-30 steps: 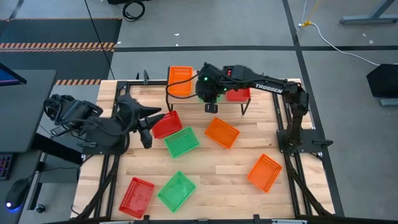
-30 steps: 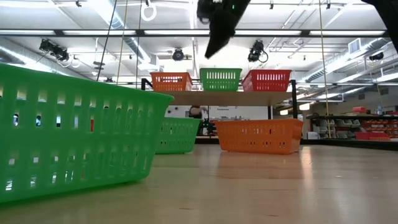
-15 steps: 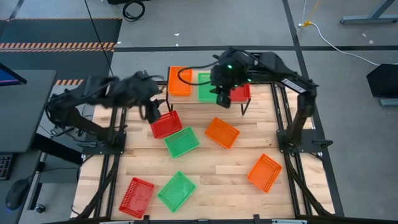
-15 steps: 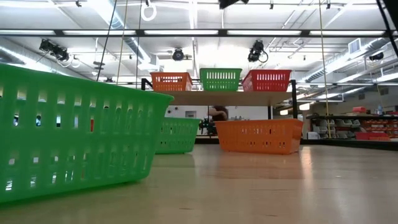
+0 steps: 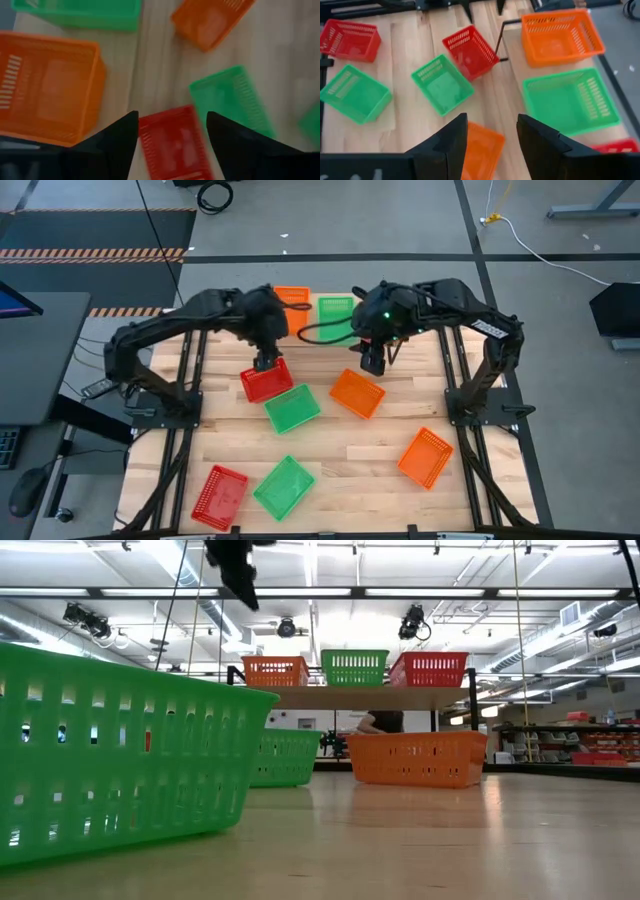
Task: Stack baskets on shelf by color
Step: Adjust the orange bin on the shelf
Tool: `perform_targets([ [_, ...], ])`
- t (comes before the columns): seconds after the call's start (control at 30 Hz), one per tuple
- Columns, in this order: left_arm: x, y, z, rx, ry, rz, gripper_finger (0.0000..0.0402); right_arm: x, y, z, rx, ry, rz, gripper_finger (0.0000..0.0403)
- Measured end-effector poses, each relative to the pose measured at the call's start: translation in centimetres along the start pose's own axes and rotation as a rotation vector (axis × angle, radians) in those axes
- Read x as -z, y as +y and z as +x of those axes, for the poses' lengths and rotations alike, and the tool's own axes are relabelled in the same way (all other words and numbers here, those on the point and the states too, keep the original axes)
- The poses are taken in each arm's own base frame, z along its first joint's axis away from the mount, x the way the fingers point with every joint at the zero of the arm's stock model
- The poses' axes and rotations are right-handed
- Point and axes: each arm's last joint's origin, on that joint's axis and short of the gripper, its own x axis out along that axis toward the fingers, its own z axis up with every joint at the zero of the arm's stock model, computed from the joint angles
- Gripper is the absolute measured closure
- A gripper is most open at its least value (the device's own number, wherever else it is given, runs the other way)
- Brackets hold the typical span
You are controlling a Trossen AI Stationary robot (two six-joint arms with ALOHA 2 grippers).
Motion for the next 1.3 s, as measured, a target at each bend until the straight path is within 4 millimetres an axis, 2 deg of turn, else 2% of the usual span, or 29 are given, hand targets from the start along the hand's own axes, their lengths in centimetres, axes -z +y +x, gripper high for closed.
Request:
perform_targets([
  [0.13,0.0,1.0,1.9,-0.075,0.059,0.085,0.0147,0.4,1.2,-0.3,-0.023,0.016,0.042,0.0224],
  [0.3,-0.3,2.7,2.6,-0.144,0.038,0.139,0.0147,0.7,2.6,-0.6,-0.023,0.018,0.075,0.0225],
  [0.6,0.0,5.4,5.9,-0.086,0.113,0.136,0.0149,1.1,4.5,-1.0,0.011,-0.003,0.12,0.0226],
  [0.9,-0.2,5.7,9.2,-0.037,0.182,0.137,0.0163,1.4,5.5,-1.3,0.019,-0.014,0.144,0.0226],
  [1.3,-0.6,3.8,8.9,0.019,0.176,0.115,0.0194,1.5,5.7,-1.3,0.018,-0.01,0.136,0.0226],
])
